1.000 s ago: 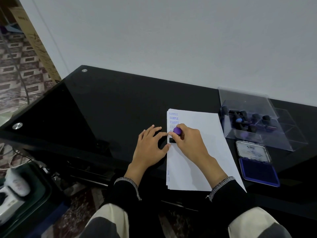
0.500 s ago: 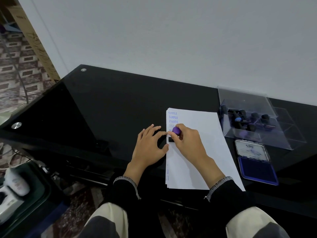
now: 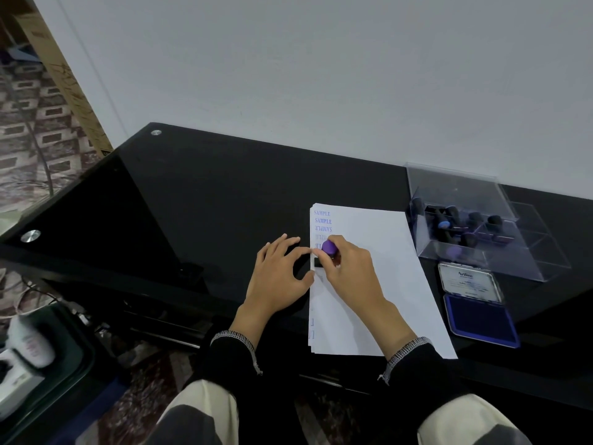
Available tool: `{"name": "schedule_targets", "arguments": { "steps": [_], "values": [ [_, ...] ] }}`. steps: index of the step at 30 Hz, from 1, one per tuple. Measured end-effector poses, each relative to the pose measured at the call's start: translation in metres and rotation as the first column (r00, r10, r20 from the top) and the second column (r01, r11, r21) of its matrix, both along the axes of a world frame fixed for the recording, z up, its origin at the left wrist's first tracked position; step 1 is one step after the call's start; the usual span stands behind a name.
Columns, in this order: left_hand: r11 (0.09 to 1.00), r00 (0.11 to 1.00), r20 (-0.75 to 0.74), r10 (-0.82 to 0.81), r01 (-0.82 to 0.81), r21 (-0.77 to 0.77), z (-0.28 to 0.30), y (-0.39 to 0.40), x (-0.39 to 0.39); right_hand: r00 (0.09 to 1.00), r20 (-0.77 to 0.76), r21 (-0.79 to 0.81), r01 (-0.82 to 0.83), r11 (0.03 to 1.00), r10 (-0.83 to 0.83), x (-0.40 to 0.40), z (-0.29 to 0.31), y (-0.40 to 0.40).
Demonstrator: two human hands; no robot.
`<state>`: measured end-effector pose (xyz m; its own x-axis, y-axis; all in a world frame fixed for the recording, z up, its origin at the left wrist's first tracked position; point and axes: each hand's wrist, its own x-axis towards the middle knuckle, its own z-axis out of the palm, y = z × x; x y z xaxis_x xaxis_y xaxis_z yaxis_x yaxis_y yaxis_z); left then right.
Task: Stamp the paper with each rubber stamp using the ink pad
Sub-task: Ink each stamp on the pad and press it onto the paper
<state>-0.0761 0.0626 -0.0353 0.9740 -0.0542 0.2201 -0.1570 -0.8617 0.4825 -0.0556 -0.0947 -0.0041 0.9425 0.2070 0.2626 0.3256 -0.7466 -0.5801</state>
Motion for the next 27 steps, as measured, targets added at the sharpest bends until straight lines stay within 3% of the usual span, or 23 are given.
{"name": "schedule_targets", "arguments": {
  "steps": [27],
  "values": [
    [1.000, 1.000, 0.021, -0.006, 0.006, -0.008, -0.001, -0.001, -0.001, 1.000, 0.016, 0.058, 0.003, 0.998, -0.004, 0.000, -0.006, -0.001]
  ]
}}
